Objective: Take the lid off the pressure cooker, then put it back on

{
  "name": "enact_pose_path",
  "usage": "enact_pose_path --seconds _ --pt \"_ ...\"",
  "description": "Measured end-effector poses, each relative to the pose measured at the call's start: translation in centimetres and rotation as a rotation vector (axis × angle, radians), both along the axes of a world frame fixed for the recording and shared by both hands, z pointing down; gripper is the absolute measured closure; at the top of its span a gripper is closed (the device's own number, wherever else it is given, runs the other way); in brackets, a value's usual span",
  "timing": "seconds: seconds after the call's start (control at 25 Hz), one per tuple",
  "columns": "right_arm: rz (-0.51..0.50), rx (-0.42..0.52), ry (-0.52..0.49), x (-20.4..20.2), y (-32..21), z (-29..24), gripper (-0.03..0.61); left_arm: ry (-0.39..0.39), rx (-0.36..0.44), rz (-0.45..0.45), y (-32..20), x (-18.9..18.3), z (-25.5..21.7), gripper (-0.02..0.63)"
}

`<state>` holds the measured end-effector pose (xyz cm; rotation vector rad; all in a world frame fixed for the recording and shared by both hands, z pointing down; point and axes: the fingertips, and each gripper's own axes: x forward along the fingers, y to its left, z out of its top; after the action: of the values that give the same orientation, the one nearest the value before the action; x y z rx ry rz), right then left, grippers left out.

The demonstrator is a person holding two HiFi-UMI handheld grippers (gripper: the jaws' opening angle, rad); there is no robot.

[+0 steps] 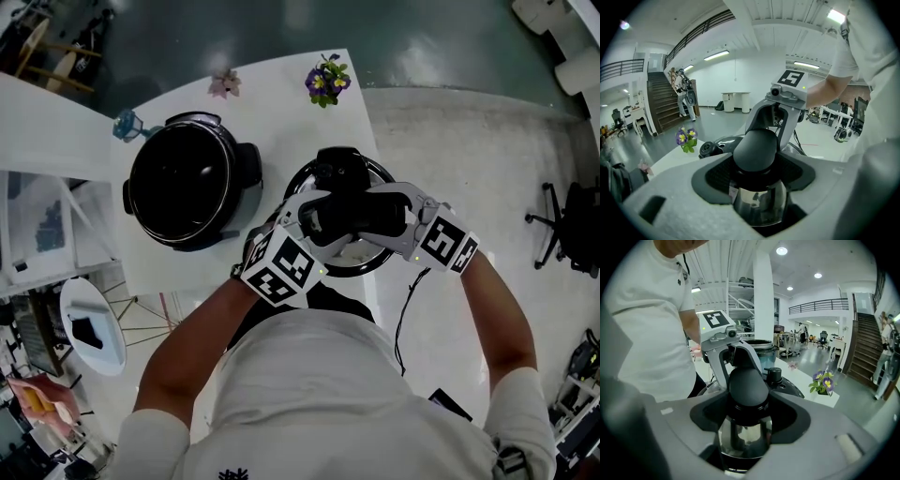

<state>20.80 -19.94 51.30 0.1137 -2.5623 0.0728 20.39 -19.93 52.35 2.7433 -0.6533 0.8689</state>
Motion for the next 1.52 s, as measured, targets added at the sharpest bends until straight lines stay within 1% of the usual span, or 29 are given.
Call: enact_pose_path --seconds 0.44,0.68,1.0,1.2,1.36,1.52 --pt "-0.02 0.027 -0.032 -2.3 0.2 -7.3 0.307 0.022 0.006 -0.015 0.2 -2.2 -7.1 0.324" --pt "-0.065 0.072 -0.03 -4.3 0.3 -11.6 0.307 0.032 0.003 -0.028 0.3 -4.3 -11.1 0.325" --pt "-0.096 0.1 -0.06 -9.4 0.6 -15.4 0.308 0.022 0.039 -0.048 0.5 -9.4 -15.1 0.325" --pt "-0.109 0.094 -0.06 -13.0 0.6 -16.5 0.308 0.018 0.055 -0.069 0.5 -13.4 -16.7 0.325" --pt "-0.128 0.108 -0.092 -16.6 0.5 -17.8 0.308 0.009 0.068 -0.081 0.3 -16.7 -17.7 0.325" --pt "-0.132 0.107 -0.086 -19.5 0.0 -18.5 0.308 0.003 0.072 -0.086 -0.1 -19.8 -18.6 0.325"
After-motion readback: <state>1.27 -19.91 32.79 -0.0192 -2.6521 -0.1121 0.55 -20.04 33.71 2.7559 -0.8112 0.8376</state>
